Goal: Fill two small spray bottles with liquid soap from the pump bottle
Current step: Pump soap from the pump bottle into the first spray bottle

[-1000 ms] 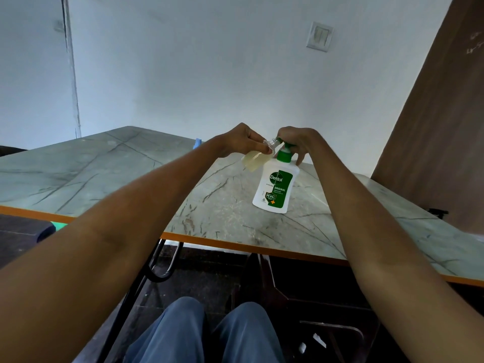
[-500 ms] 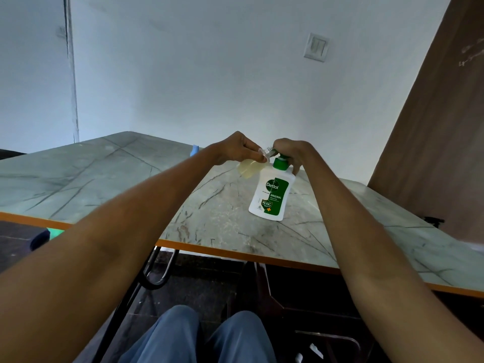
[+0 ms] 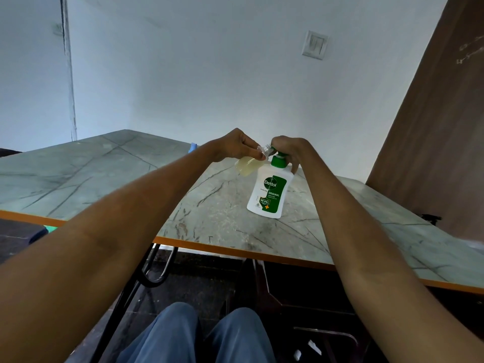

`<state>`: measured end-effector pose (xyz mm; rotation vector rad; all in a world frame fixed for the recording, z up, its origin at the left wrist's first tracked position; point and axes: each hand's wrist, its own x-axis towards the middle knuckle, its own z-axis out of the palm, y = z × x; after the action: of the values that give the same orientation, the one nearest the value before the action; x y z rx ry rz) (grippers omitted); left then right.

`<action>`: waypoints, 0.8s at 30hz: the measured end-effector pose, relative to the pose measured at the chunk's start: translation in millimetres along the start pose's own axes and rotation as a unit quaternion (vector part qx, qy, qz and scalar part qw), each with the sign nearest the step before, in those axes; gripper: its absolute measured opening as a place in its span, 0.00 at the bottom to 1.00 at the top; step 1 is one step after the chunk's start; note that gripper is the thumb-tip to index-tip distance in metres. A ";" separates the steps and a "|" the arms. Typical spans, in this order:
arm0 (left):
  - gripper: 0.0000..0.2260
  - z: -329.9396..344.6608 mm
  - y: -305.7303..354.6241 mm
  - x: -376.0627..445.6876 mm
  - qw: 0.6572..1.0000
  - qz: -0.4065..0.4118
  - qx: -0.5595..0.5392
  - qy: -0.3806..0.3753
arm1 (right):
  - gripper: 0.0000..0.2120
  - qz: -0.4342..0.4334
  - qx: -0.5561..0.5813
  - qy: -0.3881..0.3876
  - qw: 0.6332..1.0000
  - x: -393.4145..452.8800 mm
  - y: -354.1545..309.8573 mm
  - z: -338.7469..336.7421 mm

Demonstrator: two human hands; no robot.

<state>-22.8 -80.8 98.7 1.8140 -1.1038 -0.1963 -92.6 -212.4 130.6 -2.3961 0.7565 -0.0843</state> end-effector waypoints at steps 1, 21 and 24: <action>0.15 -0.1 -0.2 -0.2 1.000 0.000 -0.001 0.003 | 0.09 0.000 0.003 0.000 1.000 -1.4 -0.8 0.4; 0.15 0.7 -0.1 -3.5 1.000 -0.003 -0.011 0.008 | 0.10 -0.002 -0.027 -0.005 1.000 -14.5 -3.6 -1.7; 0.15 0.8 3.0 -3.3 1.000 -0.004 -0.014 0.009 | 0.08 -0.004 -0.024 0.001 1.000 -17.6 -6.8 -3.7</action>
<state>-26.9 -79.2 99.6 1.7914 -1.0771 -0.1988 -104.9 -200.6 139.6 -2.4451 0.7587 -0.0715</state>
